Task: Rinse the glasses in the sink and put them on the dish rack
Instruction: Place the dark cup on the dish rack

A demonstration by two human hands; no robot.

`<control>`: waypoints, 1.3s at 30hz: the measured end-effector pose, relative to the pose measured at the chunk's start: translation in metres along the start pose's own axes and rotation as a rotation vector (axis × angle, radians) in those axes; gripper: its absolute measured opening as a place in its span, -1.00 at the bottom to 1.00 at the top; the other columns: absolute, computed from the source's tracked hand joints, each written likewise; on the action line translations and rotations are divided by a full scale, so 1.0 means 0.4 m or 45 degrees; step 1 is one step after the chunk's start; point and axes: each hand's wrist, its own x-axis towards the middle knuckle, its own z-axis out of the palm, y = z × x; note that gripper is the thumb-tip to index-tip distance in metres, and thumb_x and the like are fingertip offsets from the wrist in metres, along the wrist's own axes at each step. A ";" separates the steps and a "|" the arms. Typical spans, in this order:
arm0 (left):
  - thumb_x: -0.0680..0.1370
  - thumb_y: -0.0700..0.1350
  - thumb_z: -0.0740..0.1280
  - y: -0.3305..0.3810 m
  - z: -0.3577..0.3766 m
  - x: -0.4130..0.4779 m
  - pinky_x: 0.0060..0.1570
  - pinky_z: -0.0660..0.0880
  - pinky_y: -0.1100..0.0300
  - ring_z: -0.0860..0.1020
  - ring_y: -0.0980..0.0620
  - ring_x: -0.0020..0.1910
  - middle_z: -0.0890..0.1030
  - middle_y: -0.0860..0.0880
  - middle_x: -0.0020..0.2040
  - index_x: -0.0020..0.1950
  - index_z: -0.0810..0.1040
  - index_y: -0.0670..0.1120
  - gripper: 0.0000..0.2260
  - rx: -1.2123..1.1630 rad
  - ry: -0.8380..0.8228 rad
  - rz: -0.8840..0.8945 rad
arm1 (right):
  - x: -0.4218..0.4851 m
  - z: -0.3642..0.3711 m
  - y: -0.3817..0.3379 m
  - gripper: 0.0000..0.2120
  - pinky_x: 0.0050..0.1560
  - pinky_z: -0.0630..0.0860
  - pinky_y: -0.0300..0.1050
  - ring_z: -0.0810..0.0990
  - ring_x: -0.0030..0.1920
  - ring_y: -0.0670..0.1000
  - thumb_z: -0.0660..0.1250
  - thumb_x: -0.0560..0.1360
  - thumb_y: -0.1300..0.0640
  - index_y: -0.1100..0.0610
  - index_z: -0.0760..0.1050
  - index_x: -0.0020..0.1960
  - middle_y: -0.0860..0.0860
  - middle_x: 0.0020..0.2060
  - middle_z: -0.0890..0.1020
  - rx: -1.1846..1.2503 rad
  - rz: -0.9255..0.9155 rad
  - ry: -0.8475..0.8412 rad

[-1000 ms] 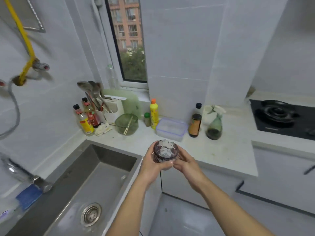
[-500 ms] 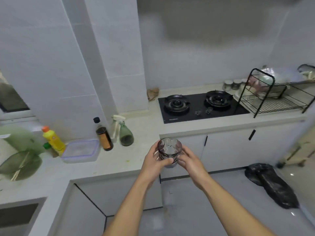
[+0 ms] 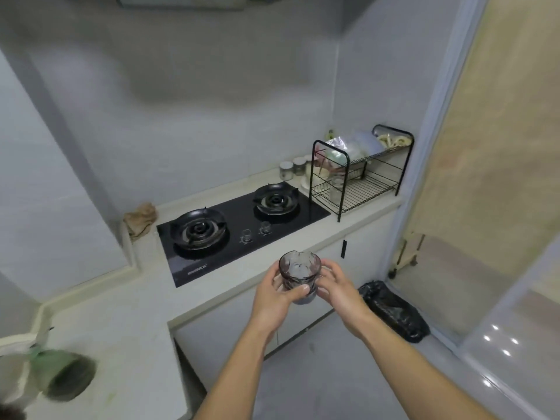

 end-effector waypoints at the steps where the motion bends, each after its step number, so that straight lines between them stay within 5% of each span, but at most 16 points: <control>1: 0.43 -0.41 0.54 0.006 0.021 0.039 0.08 0.58 0.35 0.68 0.25 0.10 0.72 0.05 0.18 0.29 0.53 0.11 -0.41 0.003 -0.032 0.002 | 0.026 -0.019 -0.011 -0.63 0.17 0.56 -0.23 0.61 0.26 -0.02 0.19 0.61 0.38 0.01 0.45 0.28 0.02 0.26 0.64 0.010 0.003 0.034; 8: 0.45 -0.45 0.42 0.025 0.187 0.291 0.11 0.52 0.41 0.62 0.29 0.18 0.69 0.16 0.19 0.32 0.52 0.13 -0.40 0.133 -0.195 0.071 | 0.207 -0.189 -0.057 -0.60 0.07 0.54 -0.29 0.65 0.16 -0.21 0.22 0.61 0.35 -0.09 0.45 0.28 -0.13 0.21 0.67 0.056 0.027 0.182; 13: 0.34 -0.21 0.36 0.011 0.354 0.491 0.36 0.50 0.13 0.59 0.14 0.30 0.68 0.14 0.25 0.39 0.53 0.12 -0.38 0.137 -0.235 0.046 | 0.372 -0.372 -0.070 -0.60 0.22 0.51 -0.21 0.63 0.24 -0.13 0.23 0.61 0.32 -0.05 0.45 0.34 -0.15 0.17 0.71 0.045 0.008 0.226; 18: 0.40 -0.18 0.41 -0.011 0.552 0.679 0.45 0.47 -0.01 0.51 0.11 0.41 0.59 0.14 0.38 0.48 0.45 0.12 -0.35 0.113 -0.186 0.003 | 0.555 -0.590 -0.104 -0.63 0.09 0.53 -0.30 0.66 0.12 -0.25 0.21 0.63 0.30 -0.07 0.47 0.31 -0.20 0.11 0.72 -0.008 0.012 0.202; 23: 0.50 -0.23 0.44 -0.031 0.737 0.878 0.33 0.54 0.13 0.59 0.13 0.31 0.65 0.08 0.30 0.41 0.45 0.19 -0.45 0.058 -0.138 -0.054 | 0.754 -0.806 -0.146 -0.63 -0.02 0.59 -0.30 0.67 0.09 -0.21 0.18 0.65 0.28 -0.10 0.53 0.29 -0.18 0.09 0.72 -0.121 0.083 0.102; 27: 0.58 -0.27 0.41 -0.076 0.841 1.019 0.29 0.59 0.04 0.66 0.00 0.22 0.69 -0.05 0.24 0.47 0.47 0.00 -0.52 -0.036 -0.032 -0.241 | 0.927 -0.927 -0.141 -0.67 0.29 0.54 -0.02 0.65 0.17 -0.05 0.19 0.66 0.19 -0.20 0.57 0.18 -0.07 0.13 0.71 -0.237 0.213 0.078; 30: 0.60 -0.16 0.46 -0.110 0.891 1.115 0.24 0.62 -0.01 0.70 -0.07 0.15 0.70 -0.12 0.20 0.45 0.41 -0.09 -0.55 -0.170 0.122 -0.397 | 1.045 -0.970 -0.129 -0.76 0.41 0.46 0.06 0.60 0.24 0.00 0.20 0.69 0.01 -0.22 0.47 0.31 -0.05 0.22 0.63 -0.289 0.290 0.023; 34: 0.65 -0.07 0.41 -0.120 0.926 1.257 0.00 0.67 0.12 0.72 -0.08 0.03 0.69 -0.21 0.12 0.24 0.31 -0.06 -0.69 -0.265 0.297 -0.467 | 1.210 -0.994 -0.134 -0.66 0.28 0.55 0.08 0.66 0.08 -0.03 0.22 0.66 -0.16 -0.06 0.23 0.33 -0.01 0.16 0.59 -0.388 0.326 -0.017; 39: 0.72 0.06 0.24 -0.121 0.927 1.423 -0.11 0.62 0.17 0.68 -0.01 -0.02 0.67 -0.12 0.07 0.22 0.32 -0.02 -0.80 -0.259 0.406 -0.529 | 1.398 -0.993 -0.133 -0.80 0.24 0.59 0.15 0.66 0.10 0.04 0.30 0.63 -0.14 -0.16 0.35 0.18 0.02 0.16 0.62 -0.539 0.361 -0.106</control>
